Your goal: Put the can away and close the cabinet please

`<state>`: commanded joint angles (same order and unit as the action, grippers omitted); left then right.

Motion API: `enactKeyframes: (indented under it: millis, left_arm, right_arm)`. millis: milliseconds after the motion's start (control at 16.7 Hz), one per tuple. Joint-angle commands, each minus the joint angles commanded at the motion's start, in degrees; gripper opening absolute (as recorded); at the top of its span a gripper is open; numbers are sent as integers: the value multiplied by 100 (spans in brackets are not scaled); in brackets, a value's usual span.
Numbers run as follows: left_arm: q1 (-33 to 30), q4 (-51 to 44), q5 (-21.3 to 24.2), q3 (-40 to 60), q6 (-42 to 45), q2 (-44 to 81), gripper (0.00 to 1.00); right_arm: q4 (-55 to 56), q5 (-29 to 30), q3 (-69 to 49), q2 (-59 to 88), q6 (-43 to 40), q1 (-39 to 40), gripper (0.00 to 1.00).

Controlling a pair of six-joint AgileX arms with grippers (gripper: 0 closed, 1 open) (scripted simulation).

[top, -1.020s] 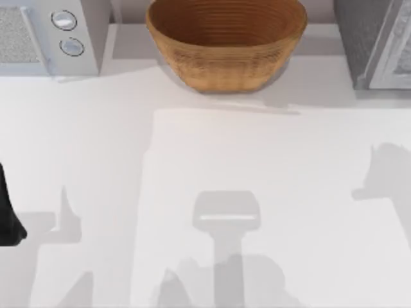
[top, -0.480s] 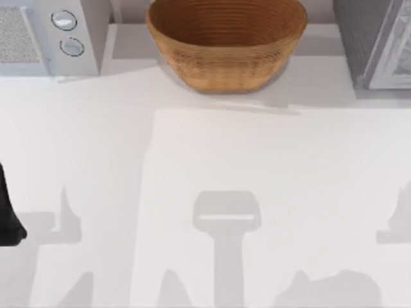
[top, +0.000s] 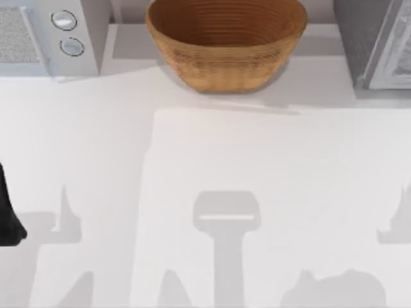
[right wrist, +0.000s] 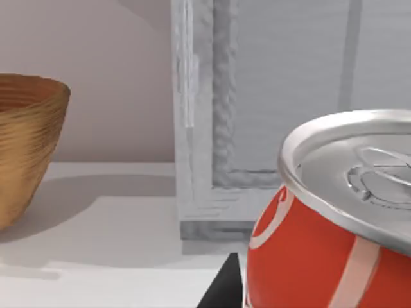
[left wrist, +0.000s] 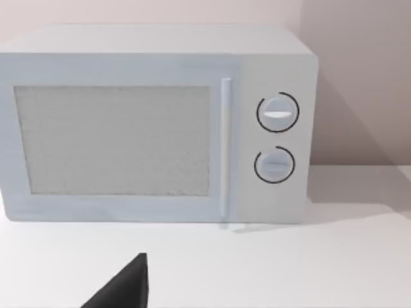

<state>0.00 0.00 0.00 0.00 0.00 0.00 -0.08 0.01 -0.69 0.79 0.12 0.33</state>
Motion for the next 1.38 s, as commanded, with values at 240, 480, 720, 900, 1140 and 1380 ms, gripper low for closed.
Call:
enactKeyframes:
  millis: [240, 480, 720, 900, 1140, 1380]
  left_arm:
    - [0, 0, 0, 0, 0, 0, 100]
    - [0, 0, 0, 0, 0, 0, 100]
    - [0, 0, 0, 0, 0, 0, 100]
    - [0, 0, 0, 0, 0, 0, 100]
    - [0, 0, 0, 0, 0, 0, 100]
    - [0, 0, 0, 0, 0, 0, 100]
  right_arm:
    - [-217, 81, -849, 737, 22, 135, 0]
    - [-649, 276, -2558, 2087, 38, 324, 0]
    - [-1196, 537, -4734, 3737, 53, 528, 0]
    - [-1604, 736, -6415, 4987, 67, 678, 0]
    - [-2055, 951, -8380, 6412, 83, 861, 0]
    - [-2332, 1078, -9625, 7308, 88, 994, 0]
